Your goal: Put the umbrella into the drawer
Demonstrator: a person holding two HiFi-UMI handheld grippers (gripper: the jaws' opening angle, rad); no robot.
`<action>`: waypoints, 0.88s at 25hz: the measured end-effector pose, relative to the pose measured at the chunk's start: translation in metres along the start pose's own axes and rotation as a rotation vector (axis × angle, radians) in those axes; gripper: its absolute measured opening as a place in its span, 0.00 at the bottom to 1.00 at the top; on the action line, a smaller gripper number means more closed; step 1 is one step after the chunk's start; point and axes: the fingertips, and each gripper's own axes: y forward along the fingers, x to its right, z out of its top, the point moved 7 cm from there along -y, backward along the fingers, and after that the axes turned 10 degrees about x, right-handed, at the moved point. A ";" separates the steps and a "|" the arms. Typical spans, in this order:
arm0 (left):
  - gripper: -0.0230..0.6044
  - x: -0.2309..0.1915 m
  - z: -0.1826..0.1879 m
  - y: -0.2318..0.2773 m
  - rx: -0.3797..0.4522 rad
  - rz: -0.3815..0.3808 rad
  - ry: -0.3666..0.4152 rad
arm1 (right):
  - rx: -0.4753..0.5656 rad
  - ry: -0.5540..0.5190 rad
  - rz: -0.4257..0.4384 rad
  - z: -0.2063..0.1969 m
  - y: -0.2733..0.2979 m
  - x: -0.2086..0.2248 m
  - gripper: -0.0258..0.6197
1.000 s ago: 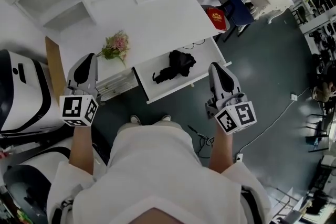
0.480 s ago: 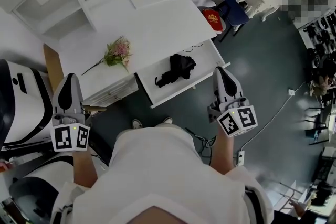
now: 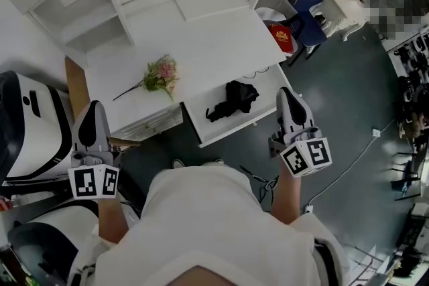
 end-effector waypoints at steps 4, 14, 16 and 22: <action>0.06 0.001 0.001 0.005 0.009 0.011 -0.005 | 0.003 0.008 0.022 -0.001 0.008 -0.001 0.04; 0.06 0.013 0.006 0.013 0.016 -0.021 0.005 | 0.011 0.026 0.045 -0.005 0.016 -0.001 0.04; 0.06 0.013 0.007 0.014 0.016 -0.023 0.004 | 0.005 0.022 0.051 -0.005 0.015 -0.003 0.04; 0.06 0.018 0.009 0.019 0.020 -0.042 0.003 | 0.000 0.017 0.042 -0.002 0.010 0.002 0.04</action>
